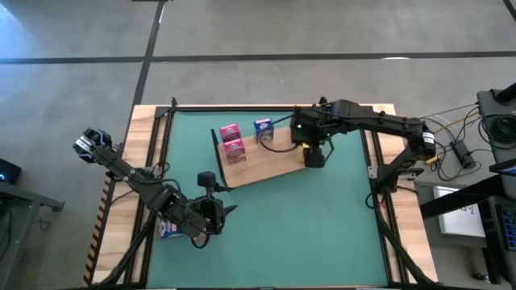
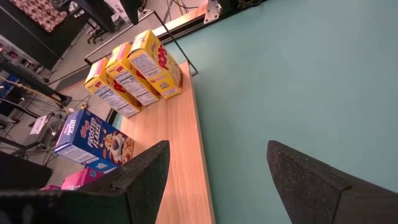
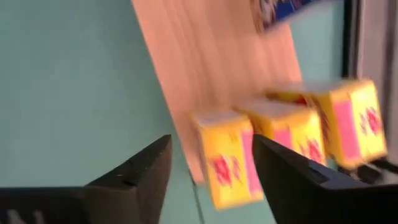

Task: Stack cereal on shelf
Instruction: Put the yellow cereal box on the shelf aligned with the other yellow cereal boxes

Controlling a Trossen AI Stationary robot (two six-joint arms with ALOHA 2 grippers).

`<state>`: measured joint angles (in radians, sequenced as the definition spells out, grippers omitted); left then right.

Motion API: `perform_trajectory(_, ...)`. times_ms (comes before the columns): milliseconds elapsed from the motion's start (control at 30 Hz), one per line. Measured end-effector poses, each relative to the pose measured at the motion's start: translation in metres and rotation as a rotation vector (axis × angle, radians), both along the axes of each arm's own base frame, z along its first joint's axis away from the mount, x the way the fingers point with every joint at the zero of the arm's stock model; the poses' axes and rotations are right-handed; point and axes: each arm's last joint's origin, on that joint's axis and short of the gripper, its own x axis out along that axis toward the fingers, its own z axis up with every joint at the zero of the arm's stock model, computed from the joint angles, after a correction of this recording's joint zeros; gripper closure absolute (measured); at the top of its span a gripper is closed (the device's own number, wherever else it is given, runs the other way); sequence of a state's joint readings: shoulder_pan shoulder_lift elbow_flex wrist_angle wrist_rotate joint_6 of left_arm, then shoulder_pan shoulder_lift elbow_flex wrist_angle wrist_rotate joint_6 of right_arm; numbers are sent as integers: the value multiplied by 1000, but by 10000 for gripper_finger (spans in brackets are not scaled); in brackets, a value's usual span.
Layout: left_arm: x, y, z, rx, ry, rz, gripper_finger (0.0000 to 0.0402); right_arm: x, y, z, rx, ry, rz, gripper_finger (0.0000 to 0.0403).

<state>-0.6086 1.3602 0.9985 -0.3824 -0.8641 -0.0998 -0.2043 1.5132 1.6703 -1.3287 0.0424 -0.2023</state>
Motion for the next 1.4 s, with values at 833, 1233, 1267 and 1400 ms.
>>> perform_trajectory(833, 0, 0, 0, -2, 2, -3, 150, 53, -8, -75, -75, 224, 9, 390)
perform_trajectory(1233, 0, 0, 0, -13, 4, -7, 150, 49, -8, -74, -68, 250, -5, 390)
perform_trajectory(1267, 0, 0, 0, -13, 4, -7, 150, 49, -8, -74, -68, 251, -4, 390)
perform_trajectory(1400, 0, 0, 0, -13, 4, -7, 150, 50, -8, -74, -70, 246, 1, 390)
